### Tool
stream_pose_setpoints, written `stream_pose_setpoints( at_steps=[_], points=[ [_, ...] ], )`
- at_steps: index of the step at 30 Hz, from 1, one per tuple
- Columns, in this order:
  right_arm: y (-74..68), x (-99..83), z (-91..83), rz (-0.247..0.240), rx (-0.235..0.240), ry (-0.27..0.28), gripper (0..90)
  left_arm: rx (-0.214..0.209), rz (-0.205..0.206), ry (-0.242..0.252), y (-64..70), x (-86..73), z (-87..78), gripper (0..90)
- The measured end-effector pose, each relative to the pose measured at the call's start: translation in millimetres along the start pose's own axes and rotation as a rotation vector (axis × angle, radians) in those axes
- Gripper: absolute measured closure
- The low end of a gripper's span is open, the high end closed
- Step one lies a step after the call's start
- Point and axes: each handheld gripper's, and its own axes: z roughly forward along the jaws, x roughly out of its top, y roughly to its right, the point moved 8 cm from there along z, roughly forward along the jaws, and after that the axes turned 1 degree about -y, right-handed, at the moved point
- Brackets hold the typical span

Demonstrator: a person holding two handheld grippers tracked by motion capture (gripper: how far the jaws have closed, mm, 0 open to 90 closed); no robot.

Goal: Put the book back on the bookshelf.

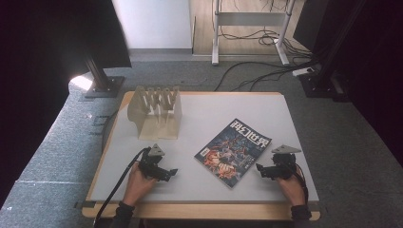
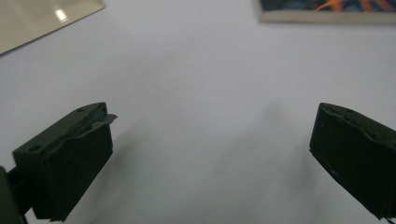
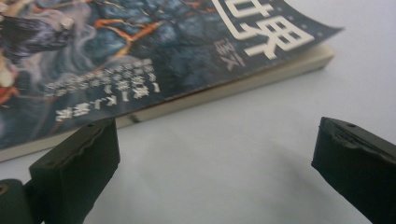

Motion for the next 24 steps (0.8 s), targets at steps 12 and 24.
stream_pose_setpoints(
  at_steps=[12, 24],
  points=[
    [-22.0, 22.2, -4.8, -0.069, 0.054, 0.019, 0.8, -0.045, 0.075, -0.003, 19.7, 30.3, 5.2, 0.0],
    [-21.9, 44.6, 14.2, -0.13, 0.093, -0.004, 0.0, -0.062, 0.16, -0.04, 34.8, 70.2, 24.3, 0.0]
  ],
)
